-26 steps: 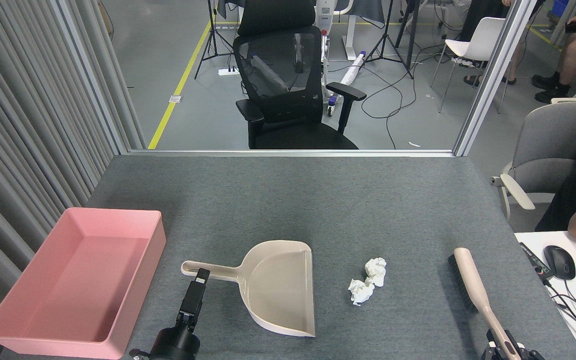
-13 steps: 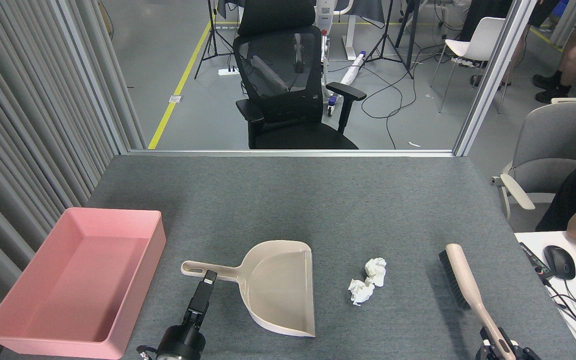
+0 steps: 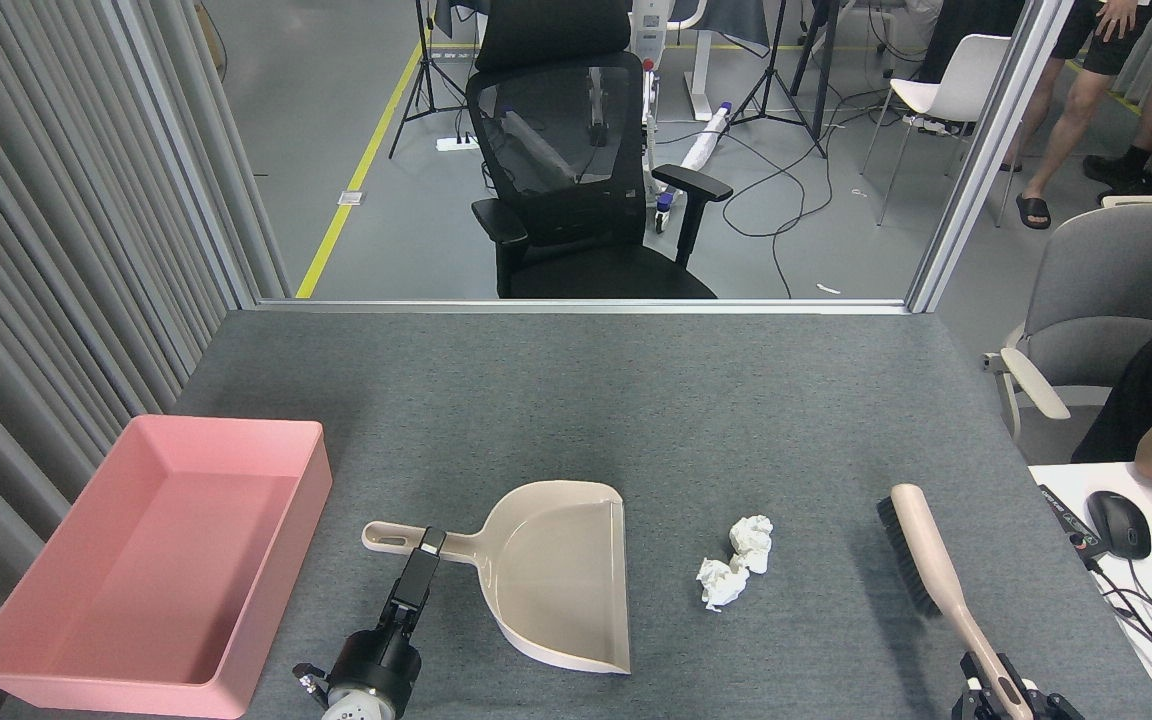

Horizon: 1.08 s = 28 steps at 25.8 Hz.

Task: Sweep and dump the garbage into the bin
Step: 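Grasp the beige dustpan handle with the left gripper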

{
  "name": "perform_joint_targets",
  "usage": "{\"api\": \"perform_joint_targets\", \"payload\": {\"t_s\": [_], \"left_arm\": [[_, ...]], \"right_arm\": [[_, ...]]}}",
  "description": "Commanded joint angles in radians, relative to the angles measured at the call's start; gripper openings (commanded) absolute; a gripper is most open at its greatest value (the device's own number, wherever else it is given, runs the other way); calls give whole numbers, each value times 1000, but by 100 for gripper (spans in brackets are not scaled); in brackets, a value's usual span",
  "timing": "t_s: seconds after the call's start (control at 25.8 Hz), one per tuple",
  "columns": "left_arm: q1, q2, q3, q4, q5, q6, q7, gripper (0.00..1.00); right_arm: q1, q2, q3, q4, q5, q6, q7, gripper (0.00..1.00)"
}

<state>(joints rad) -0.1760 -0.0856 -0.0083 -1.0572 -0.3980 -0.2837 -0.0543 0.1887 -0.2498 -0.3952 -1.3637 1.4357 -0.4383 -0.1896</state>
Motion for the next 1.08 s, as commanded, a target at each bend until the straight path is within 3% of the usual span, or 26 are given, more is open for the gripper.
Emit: {"api": "perform_joint_targets", "payload": {"t_s": [0.0, 0.5, 1.05], "left_arm": [[-34, 1, 2, 43, 4, -6, 25, 99], [-158, 15, 41, 194, -1, -9, 22, 99], [-151, 7, 91, 177, 5, -12, 10, 99]], "right_arm": [[0, 1, -1, 0, 0, 0, -4, 10], [0, 1, -2, 0, -1, 0, -4, 10], [-3, -2, -1, 0, 0, 3, -4, 11]]}}
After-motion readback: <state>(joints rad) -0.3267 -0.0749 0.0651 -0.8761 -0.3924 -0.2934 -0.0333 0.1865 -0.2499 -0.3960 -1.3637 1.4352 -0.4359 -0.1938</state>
